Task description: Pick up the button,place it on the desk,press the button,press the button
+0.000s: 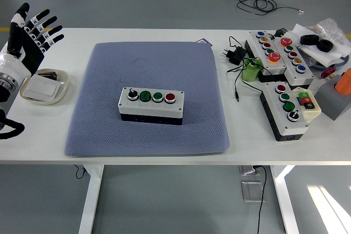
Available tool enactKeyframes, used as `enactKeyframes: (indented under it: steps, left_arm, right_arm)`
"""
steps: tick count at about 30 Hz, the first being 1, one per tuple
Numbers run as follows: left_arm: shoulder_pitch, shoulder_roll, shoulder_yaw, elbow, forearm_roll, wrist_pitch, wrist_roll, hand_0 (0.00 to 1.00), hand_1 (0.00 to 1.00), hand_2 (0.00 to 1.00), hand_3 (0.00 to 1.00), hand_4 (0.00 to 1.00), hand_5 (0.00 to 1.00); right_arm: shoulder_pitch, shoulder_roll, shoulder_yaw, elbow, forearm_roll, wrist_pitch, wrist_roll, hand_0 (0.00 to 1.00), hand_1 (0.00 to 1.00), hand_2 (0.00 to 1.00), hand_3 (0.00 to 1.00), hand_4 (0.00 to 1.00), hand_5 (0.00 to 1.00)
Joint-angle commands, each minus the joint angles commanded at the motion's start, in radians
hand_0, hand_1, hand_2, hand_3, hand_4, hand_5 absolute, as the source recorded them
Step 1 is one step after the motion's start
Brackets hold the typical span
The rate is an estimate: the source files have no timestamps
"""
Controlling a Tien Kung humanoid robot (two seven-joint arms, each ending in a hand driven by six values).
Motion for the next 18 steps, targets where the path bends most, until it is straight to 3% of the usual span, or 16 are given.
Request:
enactKeyframes:
  steps: [18]
  left_arm:
    - [0.010, -0.008, 0.005, 0.001, -0.001, -0.024, 0.005, 0.883, 0.907, 0.952, 0.962, 0.701, 0.998]
  right_arm:
    - [0.001, 0.004, -0.002, 0.000, 0.011, 0.000, -0.002, 0.787, 0.797, 0.817, 0.751, 0.412, 0.479]
